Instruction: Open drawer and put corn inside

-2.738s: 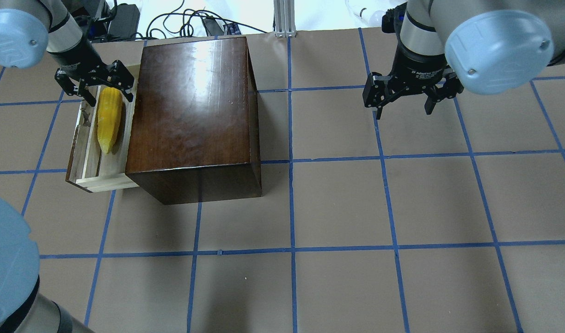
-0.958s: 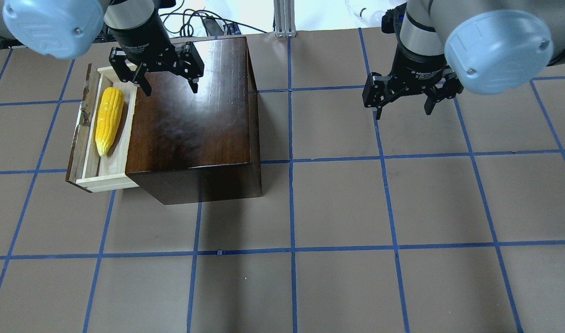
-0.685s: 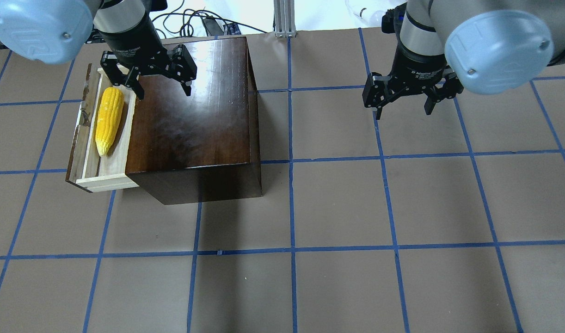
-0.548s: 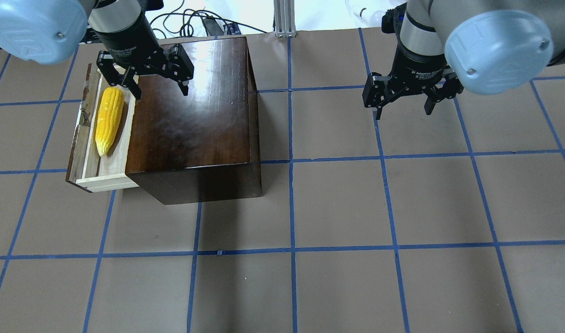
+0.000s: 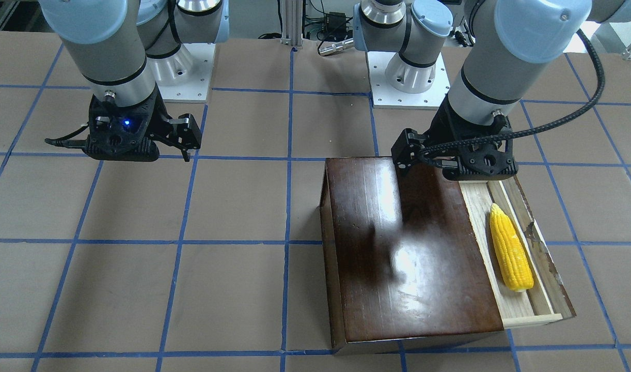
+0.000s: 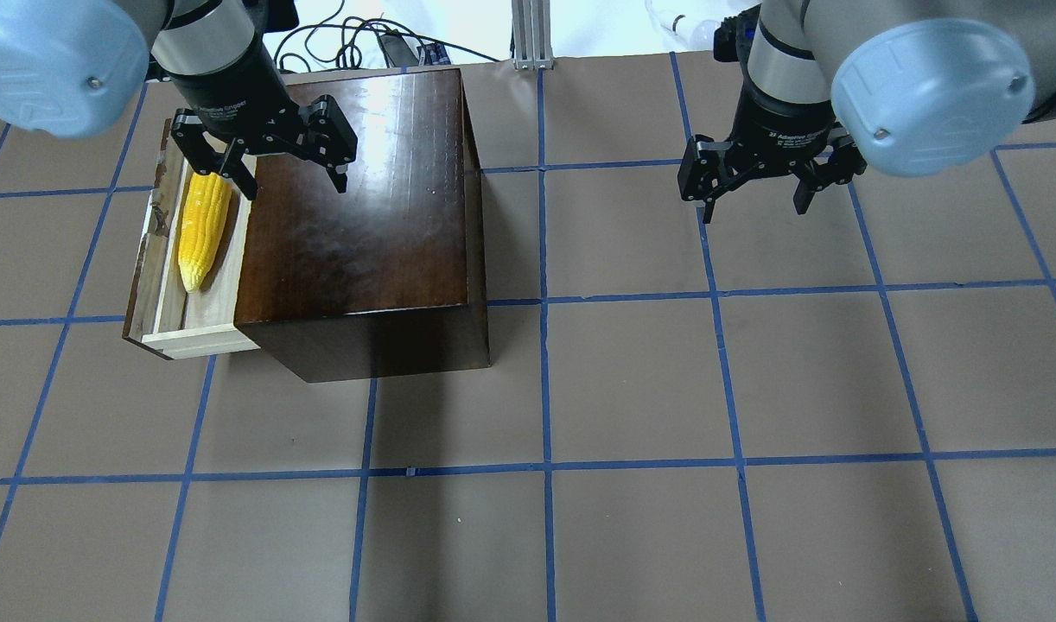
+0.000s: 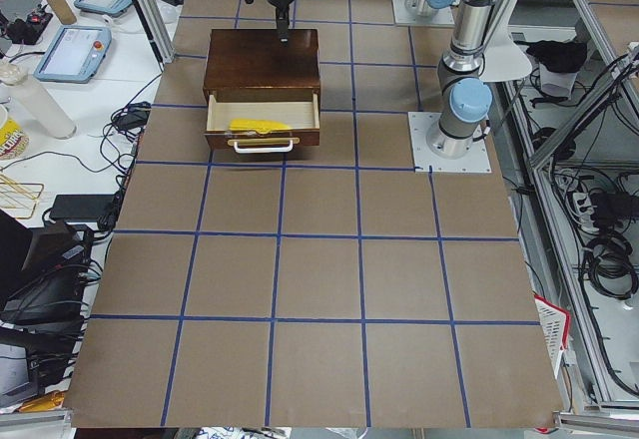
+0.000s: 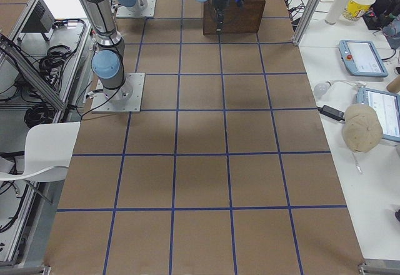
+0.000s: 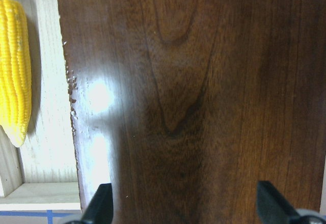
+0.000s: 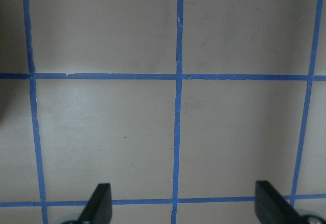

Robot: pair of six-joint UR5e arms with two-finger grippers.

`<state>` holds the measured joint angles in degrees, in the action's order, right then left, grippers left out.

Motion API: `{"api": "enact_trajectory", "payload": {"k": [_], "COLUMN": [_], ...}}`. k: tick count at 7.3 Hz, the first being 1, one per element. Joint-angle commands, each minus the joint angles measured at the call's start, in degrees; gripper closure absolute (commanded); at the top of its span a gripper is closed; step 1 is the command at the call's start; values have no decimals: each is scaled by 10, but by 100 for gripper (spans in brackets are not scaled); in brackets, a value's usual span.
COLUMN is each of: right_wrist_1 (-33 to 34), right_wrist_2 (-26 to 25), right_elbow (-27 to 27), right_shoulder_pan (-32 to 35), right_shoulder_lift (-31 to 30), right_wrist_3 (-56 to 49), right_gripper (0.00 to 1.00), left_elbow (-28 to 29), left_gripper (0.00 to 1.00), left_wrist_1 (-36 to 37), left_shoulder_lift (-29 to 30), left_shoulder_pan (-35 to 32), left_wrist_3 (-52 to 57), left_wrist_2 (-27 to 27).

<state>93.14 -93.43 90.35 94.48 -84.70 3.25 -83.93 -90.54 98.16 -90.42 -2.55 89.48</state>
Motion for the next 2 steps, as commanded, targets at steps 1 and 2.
{"api": "enact_trajectory", "payload": {"k": [1,2], "right_wrist_1": [-1,-1], "right_wrist_2": [0,0], "right_elbow": [0,0], "right_shoulder_pan": [0,0], "right_shoulder_lift": [1,0], "right_wrist_3": [0,0], "right_gripper": [0,0], "left_elbow": [-4,-4], "left_gripper": [0,0], "left_wrist_1": [1,1], "left_shoulder_lift": [-5,-5], "left_shoulder_pan": [2,3], "left_wrist_3": [0,0], "left_wrist_2": [-4,-3]}}
